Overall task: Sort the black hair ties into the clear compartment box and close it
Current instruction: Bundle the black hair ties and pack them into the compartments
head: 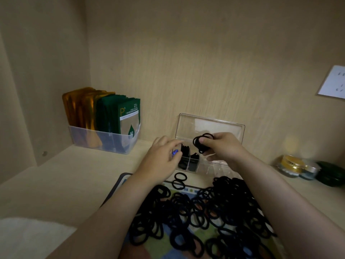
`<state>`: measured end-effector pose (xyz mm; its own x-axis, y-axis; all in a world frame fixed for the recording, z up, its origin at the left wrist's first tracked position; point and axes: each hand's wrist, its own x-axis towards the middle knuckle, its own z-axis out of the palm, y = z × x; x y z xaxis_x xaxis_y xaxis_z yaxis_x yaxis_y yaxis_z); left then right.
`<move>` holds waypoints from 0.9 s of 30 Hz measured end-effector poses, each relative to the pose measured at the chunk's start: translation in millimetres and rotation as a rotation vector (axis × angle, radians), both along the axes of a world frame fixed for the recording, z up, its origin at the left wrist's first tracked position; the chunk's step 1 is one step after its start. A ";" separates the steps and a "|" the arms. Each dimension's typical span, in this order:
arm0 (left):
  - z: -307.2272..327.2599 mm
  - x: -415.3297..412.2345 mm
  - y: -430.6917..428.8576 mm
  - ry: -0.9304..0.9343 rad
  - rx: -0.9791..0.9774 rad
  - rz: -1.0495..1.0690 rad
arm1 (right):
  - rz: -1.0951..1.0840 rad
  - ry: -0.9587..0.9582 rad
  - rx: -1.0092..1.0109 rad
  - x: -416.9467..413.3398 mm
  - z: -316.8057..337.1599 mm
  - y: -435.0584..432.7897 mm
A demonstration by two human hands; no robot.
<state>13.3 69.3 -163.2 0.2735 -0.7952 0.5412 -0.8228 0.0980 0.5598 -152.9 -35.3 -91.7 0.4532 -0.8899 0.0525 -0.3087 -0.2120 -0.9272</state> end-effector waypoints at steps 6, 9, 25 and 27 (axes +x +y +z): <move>-12.6 1.5 -5.8 -0.078 0.191 -0.070 | -0.035 0.362 -0.229 35.0 -10.7 -30.0; -14.4 2.6 -6.8 -0.057 0.227 -0.088 | -0.034 0.638 -0.373 45.5 -11.0 -37.9; -18.3 5.0 -10.1 -0.032 0.216 -0.095 | -0.025 0.669 -0.618 43.8 -23.5 -45.3; -18.0 4.3 -10.5 -0.039 0.217 -0.091 | -0.032 0.617 -0.652 37.2 -24.8 -42.4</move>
<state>17.6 58.9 -181.2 0.1773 -0.9146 0.3633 -0.8377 0.0535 0.5435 -115.7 -77.7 -116.4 0.5440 -0.7809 0.3070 -0.7269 -0.6213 -0.2926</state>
